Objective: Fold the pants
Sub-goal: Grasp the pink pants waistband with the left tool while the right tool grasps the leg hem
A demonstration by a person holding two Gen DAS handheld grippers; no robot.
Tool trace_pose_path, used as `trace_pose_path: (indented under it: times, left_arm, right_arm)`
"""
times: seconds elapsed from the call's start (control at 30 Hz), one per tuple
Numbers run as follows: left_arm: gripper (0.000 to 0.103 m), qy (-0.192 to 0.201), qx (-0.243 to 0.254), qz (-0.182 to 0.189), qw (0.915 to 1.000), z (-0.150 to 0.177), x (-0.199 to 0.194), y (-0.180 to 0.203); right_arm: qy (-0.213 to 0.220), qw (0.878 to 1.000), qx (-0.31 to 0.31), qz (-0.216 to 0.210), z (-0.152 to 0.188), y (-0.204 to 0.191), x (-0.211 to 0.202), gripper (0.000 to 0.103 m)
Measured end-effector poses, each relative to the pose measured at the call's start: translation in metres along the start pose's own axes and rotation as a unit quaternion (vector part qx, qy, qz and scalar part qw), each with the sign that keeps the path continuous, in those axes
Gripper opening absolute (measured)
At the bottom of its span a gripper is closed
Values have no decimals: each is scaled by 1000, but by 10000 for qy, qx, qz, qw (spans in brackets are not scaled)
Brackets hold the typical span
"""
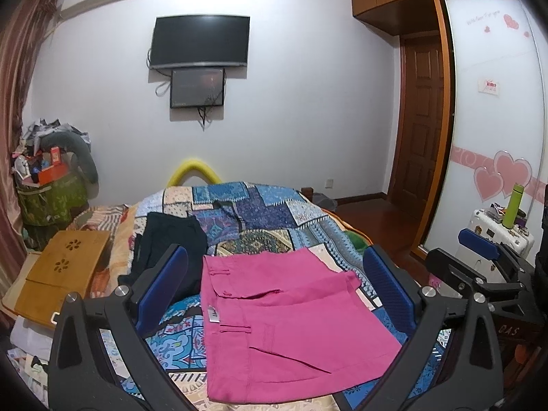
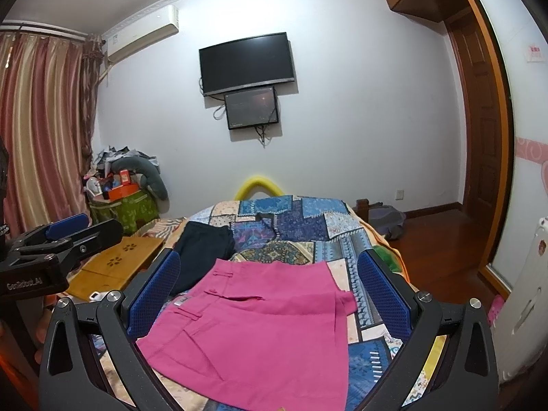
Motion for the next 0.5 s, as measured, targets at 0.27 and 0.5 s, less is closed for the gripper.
trace_pose_path:
  times: [0.27,0.5]
  left_arm:
    - [103,-593,-197,-409,9972,20,63,-33]
    - [103,-1624,-378,-834,9825,62,136,-83]
  right_arm:
    - [-649,9971,257,294,41,38,42,103]
    - [-1473,9864,692,215,97,73,76,103]
Point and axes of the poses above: each gripper's, at about its wrist camera, not at the fingertips, and x roughly the way its jaws point, y to its right, z to its underside, the point moved 10 cm from there along x, roughly the way its jaws point, and after that the axes turned 12 degrees about -x, right-handed, at the moved point
